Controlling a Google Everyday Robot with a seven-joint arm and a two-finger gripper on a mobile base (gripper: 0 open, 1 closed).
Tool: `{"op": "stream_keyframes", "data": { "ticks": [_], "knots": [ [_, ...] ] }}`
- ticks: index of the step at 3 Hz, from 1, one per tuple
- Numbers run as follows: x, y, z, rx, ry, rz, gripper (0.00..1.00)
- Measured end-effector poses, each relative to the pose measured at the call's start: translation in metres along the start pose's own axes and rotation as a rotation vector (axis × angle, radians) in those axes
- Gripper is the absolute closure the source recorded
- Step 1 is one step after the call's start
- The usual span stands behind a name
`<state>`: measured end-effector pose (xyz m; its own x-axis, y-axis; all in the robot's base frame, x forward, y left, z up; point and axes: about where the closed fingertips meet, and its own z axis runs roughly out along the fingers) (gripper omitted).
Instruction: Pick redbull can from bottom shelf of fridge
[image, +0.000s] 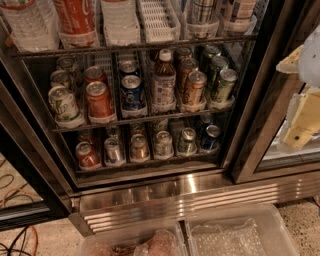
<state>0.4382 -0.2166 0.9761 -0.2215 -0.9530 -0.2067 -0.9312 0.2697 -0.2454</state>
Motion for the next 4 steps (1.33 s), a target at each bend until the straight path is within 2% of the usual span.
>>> {"op": "stream_keyframes", "data": {
  "ticks": [1, 2, 3, 4],
  "knots": [
    [-0.001, 0.000, 0.001, 0.003, -0.002, 0.002, 0.00],
    [-0.011, 0.007, 0.018, -0.004, -0.086, 0.016, 0.00],
    [-0.018, 0.006, 0.017, 0.008, -0.120, 0.024, 0.00],
    [-0.018, 0.006, 0.017, 0.008, -0.120, 0.024, 0.00]
  ]
}}
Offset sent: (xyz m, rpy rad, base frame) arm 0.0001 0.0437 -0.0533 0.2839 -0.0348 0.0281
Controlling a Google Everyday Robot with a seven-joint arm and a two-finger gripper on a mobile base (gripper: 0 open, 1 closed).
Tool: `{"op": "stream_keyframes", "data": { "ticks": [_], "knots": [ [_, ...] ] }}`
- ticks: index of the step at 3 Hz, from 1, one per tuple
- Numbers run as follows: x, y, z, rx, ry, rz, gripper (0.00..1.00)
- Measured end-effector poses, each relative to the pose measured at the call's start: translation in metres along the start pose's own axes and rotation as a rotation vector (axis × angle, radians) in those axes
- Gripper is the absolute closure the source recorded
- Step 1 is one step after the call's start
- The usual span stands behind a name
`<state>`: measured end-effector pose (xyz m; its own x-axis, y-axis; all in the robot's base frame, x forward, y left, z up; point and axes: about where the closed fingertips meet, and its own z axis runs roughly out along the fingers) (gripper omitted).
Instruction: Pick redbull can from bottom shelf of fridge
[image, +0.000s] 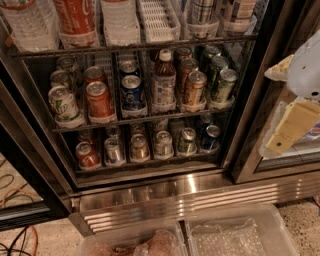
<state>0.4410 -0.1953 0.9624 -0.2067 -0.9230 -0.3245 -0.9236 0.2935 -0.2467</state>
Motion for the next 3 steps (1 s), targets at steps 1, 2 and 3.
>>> {"op": "stream_keyframes", "data": {
  "ticks": [1, 2, 3],
  "knots": [
    [-0.014, 0.003, -0.006, 0.041, -0.018, -0.029, 0.00],
    [-0.036, 0.022, 0.029, -0.003, -0.086, -0.039, 0.00],
    [-0.057, 0.048, 0.084, -0.100, -0.158, -0.019, 0.00]
  ]
}}
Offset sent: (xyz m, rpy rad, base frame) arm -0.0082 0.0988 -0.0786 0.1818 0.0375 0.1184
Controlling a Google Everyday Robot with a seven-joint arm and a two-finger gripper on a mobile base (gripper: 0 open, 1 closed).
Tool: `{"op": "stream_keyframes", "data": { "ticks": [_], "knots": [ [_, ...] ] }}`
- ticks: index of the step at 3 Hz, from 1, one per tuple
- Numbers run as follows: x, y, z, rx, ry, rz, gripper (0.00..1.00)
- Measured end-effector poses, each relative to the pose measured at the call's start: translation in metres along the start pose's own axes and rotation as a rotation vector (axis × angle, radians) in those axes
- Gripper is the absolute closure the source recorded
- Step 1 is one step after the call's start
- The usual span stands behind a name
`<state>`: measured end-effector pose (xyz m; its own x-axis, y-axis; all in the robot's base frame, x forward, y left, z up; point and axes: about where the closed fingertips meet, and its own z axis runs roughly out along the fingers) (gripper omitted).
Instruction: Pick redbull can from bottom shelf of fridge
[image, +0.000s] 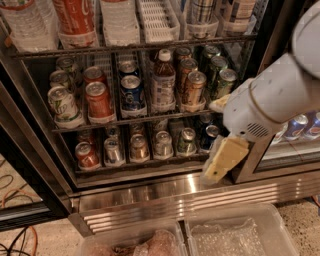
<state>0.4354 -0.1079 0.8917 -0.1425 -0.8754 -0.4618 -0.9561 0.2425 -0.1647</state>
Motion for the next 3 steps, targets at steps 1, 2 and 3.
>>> {"op": "stream_keyframes", "data": {
  "ticks": [1, 2, 3],
  "knots": [
    [-0.010, 0.016, 0.051, -0.078, -0.050, 0.022, 0.00],
    [-0.015, 0.039, 0.105, -0.169, -0.032, 0.050, 0.00],
    [-0.015, 0.039, 0.105, -0.169, -0.032, 0.050, 0.00]
  ]
}}
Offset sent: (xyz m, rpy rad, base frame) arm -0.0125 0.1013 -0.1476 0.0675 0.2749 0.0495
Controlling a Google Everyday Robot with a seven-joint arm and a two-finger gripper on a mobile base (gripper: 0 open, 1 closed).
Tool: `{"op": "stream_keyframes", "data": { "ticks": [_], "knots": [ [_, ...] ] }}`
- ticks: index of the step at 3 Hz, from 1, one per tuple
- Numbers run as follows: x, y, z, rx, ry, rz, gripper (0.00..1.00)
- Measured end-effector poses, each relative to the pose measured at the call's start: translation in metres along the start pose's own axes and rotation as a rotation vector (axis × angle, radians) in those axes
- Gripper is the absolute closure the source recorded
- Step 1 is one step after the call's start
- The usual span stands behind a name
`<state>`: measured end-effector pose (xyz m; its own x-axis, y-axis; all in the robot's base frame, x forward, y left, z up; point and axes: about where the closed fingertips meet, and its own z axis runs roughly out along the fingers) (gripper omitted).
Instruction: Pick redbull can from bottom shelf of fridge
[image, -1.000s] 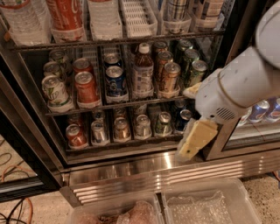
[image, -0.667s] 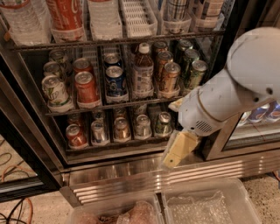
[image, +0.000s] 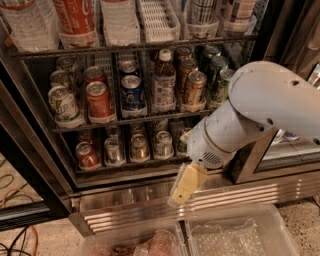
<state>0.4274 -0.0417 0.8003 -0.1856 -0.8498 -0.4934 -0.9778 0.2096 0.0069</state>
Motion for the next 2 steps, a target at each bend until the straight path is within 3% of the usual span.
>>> {"op": "stream_keyframes", "data": {
  "ticks": [1, 2],
  "knots": [
    [-0.005, 0.001, 0.020, -0.018, -0.049, 0.027, 0.00],
    [-0.008, 0.015, 0.064, -0.067, -0.173, 0.074, 0.00]
  ]
}}
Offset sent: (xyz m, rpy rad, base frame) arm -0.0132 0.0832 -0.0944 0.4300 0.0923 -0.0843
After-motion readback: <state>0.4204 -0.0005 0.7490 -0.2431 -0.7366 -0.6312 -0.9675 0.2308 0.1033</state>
